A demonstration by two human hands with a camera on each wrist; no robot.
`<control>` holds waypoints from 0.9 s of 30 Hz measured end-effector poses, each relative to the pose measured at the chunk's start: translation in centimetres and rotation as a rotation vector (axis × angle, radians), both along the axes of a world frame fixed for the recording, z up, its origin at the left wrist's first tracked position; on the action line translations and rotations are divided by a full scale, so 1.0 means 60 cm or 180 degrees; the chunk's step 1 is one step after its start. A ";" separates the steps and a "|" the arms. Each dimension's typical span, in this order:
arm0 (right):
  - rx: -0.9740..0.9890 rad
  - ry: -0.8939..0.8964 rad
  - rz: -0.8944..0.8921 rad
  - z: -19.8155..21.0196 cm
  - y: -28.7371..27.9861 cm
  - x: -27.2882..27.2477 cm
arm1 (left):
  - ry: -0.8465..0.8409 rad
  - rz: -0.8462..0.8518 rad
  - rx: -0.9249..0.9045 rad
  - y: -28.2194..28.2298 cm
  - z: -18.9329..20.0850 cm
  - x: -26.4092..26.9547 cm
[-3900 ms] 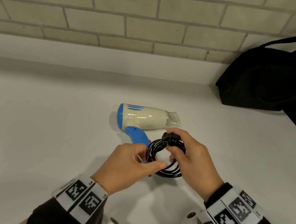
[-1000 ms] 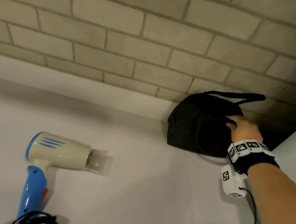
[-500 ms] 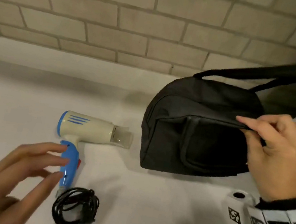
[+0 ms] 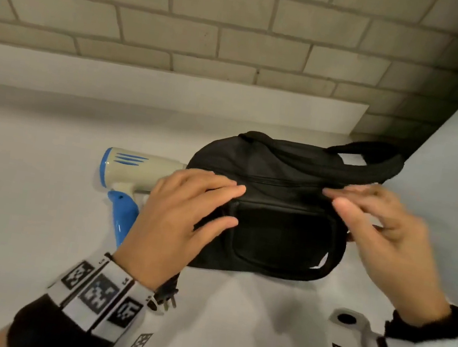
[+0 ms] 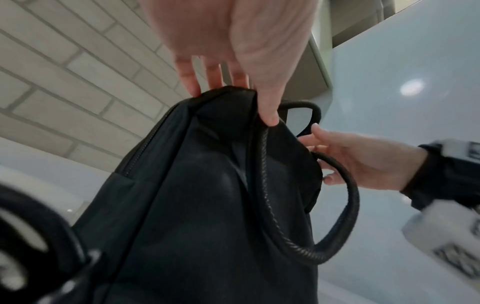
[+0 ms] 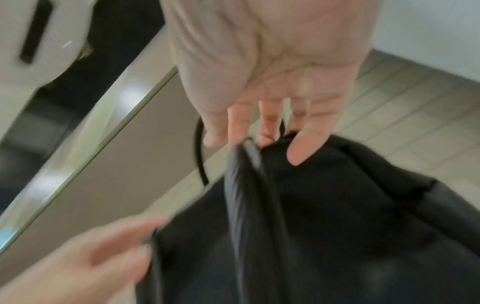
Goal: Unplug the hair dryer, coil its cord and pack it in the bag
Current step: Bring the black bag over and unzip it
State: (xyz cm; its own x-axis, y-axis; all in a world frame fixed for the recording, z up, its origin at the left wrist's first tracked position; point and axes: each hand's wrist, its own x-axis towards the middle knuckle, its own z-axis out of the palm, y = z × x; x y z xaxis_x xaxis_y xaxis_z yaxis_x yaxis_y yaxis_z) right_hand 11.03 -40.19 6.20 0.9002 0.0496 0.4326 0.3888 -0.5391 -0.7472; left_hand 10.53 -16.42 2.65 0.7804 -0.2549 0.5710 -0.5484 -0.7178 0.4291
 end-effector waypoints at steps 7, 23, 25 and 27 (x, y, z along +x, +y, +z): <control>0.1037 0.1653 -0.0517 -0.055 -0.093 0.074 | -0.0447 -0.0143 0.0573 -0.030 0.014 0.012; 0.1253 0.2936 -0.0135 -0.104 -0.046 0.088 | -0.0975 -0.0441 0.1312 -0.126 0.041 0.039; 0.0757 0.2626 -0.0232 -0.097 -0.050 0.091 | -0.0908 -0.0427 0.1317 -0.129 0.040 0.040; 0.0340 0.2126 -0.0368 -0.075 -0.063 0.094 | -0.0837 -0.0430 0.1256 -0.128 0.041 0.041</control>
